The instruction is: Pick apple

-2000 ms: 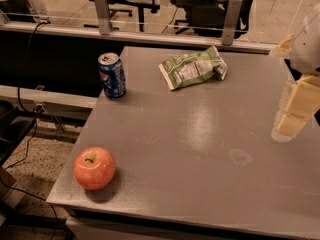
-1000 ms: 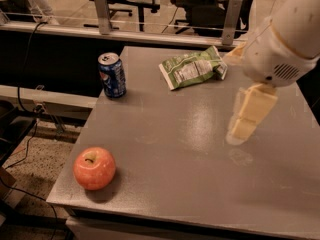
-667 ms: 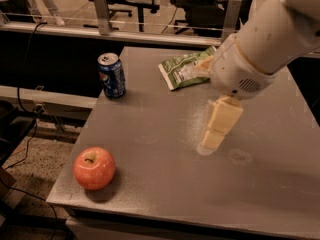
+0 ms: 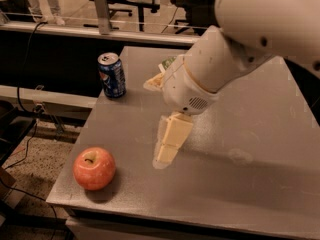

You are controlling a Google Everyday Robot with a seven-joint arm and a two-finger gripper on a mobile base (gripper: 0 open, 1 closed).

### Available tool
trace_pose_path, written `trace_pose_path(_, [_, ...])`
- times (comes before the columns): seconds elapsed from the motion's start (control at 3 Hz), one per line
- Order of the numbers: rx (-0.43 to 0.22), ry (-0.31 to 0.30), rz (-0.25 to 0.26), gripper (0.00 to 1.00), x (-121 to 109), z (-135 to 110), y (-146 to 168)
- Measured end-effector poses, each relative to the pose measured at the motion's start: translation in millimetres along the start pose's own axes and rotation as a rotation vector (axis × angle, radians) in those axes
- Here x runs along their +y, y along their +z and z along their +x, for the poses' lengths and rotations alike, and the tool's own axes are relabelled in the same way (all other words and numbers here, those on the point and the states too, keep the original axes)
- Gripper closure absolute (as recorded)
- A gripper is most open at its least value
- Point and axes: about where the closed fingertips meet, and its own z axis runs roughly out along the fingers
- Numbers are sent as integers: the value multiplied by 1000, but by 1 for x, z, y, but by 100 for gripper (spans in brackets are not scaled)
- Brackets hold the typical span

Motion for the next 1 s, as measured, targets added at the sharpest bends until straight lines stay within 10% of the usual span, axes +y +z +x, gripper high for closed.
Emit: trace_pose_path(1.0, [-96,-164,-163,0,45,-67,87])
